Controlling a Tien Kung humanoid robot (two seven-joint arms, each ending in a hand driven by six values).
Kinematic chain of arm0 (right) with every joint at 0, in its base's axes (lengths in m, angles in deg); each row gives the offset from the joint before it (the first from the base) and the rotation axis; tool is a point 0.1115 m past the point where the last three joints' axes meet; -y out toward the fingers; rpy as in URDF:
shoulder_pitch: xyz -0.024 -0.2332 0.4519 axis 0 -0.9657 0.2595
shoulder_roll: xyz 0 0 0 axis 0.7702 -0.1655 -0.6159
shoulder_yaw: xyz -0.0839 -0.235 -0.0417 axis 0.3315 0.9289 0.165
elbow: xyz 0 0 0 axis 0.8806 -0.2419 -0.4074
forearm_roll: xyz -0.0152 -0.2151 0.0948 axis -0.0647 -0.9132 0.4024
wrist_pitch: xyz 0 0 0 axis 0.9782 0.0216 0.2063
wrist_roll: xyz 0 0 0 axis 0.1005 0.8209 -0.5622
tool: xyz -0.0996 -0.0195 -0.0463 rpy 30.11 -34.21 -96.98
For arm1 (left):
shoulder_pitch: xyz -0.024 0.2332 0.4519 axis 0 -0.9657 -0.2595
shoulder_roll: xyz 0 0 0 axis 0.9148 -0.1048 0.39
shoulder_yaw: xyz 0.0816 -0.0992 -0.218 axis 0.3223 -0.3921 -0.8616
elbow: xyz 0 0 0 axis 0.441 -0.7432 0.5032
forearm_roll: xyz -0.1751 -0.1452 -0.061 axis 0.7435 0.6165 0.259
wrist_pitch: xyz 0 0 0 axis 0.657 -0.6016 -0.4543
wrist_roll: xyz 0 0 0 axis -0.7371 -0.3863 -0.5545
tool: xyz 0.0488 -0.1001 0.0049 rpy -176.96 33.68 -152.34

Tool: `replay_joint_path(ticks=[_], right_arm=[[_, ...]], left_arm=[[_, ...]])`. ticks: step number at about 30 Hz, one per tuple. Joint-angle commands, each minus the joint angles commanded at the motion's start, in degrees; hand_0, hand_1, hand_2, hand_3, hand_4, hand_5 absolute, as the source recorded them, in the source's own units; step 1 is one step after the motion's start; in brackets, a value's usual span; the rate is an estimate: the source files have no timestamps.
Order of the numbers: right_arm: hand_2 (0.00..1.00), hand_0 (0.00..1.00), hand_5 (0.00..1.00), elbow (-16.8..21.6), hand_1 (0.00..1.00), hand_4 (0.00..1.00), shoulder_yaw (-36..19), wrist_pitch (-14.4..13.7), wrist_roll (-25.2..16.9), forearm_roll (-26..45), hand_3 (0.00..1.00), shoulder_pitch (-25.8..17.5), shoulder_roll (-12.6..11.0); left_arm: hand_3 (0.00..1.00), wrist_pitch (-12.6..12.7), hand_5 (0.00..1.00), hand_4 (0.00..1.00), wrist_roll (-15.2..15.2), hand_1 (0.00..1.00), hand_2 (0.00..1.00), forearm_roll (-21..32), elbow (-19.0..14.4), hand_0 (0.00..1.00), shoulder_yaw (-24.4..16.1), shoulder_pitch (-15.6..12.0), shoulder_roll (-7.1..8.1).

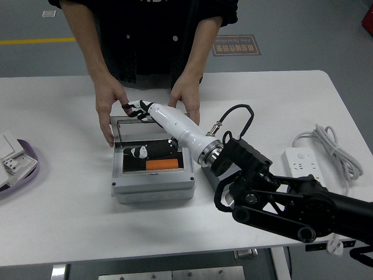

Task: Pick up the cylinder from the cube,place it in the box,flap close box

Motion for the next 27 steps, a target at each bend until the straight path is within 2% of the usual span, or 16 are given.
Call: replay_joint_path(ticks=[1,2,10,12,15,19,25,27], right_arm=[[0.757,0.822,0.239,-1.1,0.736,0.886,0.1,-0.2,-0.4,0.8,0.848,0.8,-0.1],[0.715,0.787,0.265,-2.1,0.698,0.882,0.2,-0.5,-0.7,1.6,0.787,1.6,-0.2],[0.695,0.78,0.275,-11.9,0.684,0.878,6.4,-1.7,-4.0,8.2,0.772,7.5,-0.6],[0.695,0.78,0.275,-12.5,0.684,0.878,7.5,-1.7,-4.1,8.4,0.772,7.7,-0.8],[0.686,0.776,0.273,-11.0,0.679,0.878,8.7,-1.7,-3.8,8.0,0.766,7.4,-1.8],[0.686,0.776,0.273,-7.0,0.679,0.878,9.7,-1.8,-3.0,6.4,0.766,6.4,-3.7],[0.681,0.771,0.279,0.5,0.672,0.878,10.4,-2.2,-0.6,3.4,0.764,3.8,-7.0],[0.68,0.739,0.284,2.9,0.671,0.864,10.7,-2.4,-0.1,3.0,0.762,2.9,-7.6]], left_arm=[[0.608,0.0,0.177,0.721,0.0,0.567,0.563,-0.1,0.0,0.514,0.0,0.0,0.07],[0.608,0.0,0.177,0.721,0.0,0.566,0.563,-0.1,0.0,0.514,-0.1,0.1,0.12],[0.608,-0.1,0.177,0.72,0.3,0.564,0.563,-0.8,-0.1,0.514,-0.4,0.5,0.33],[0.608,-0.1,0.177,0.72,0.2,0.564,0.563,-0.7,-0.1,0.514,-0.3,0.5,0.34],[0.607,-0.1,0.175,0.719,0.3,0.563,0.564,-0.7,0.0,0.514,-0.4,0.5,0.33],[0.607,0.0,0.175,0.719,0.3,0.563,0.564,-0.5,0.0,0.514,-0.4,0.3,0.24],[0.607,0.0,0.176,0.718,0.2,0.564,0.563,-0.1,0.1,0.514,-0.3,0.0,0.03],[0.607,0.1,0.173,0.717,0.1,0.563,0.563,0.1,0.2,0.514,-0.1,0.0,0.0]])
